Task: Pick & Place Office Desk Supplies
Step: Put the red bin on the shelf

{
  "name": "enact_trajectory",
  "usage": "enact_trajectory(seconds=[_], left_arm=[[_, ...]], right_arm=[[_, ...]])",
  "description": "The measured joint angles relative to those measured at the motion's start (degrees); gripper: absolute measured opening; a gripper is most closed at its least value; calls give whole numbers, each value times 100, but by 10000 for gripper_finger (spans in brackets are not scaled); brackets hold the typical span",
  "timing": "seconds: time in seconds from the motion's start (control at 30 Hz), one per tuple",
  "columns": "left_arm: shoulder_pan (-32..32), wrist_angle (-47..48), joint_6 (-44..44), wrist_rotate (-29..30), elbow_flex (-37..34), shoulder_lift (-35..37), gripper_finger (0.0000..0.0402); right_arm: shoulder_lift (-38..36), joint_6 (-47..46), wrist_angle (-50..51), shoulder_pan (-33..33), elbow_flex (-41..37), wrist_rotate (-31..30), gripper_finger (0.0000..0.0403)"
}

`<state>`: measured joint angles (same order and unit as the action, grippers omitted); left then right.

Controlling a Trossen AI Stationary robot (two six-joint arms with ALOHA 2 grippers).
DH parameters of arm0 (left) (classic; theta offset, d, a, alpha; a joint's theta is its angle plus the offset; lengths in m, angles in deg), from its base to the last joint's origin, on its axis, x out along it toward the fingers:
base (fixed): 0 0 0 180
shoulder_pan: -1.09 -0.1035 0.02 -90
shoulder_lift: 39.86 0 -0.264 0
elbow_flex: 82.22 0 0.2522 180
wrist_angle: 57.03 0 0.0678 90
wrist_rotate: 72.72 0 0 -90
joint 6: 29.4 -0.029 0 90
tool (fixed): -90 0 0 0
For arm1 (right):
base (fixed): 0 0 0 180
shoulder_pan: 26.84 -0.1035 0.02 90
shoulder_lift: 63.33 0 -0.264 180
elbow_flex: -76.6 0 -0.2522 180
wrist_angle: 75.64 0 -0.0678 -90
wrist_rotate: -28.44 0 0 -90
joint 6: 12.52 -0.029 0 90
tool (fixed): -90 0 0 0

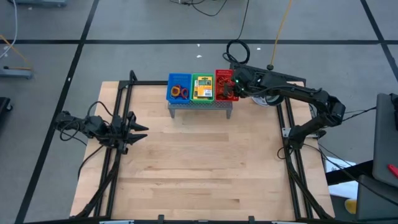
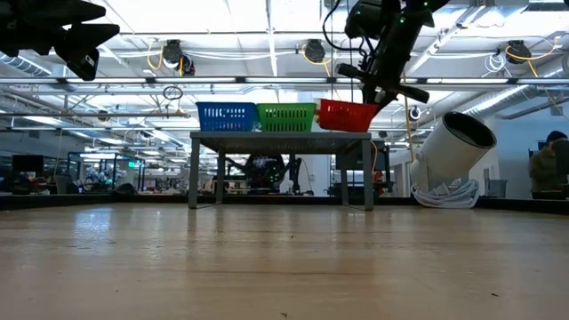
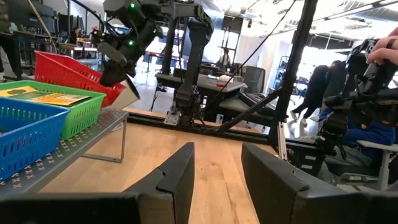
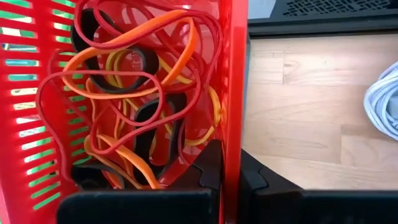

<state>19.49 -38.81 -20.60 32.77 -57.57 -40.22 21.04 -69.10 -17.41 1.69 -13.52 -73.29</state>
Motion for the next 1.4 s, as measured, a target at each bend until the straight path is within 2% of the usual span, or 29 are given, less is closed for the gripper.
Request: enact_trajectory(seconds=[0.77, 1.2, 1.4], left_arm=[[0, 1, 0, 2, 0, 1, 141], [1, -1, 2, 2, 0, 1, 141], [-1, 0, -1, 2, 0, 0, 141]], right_arm=[[-1, -125, -9, 0, 0, 138, 57], [-2, -127, -131, 0, 0, 129, 68], [-2, -125, -144, 0, 0, 131, 85]])
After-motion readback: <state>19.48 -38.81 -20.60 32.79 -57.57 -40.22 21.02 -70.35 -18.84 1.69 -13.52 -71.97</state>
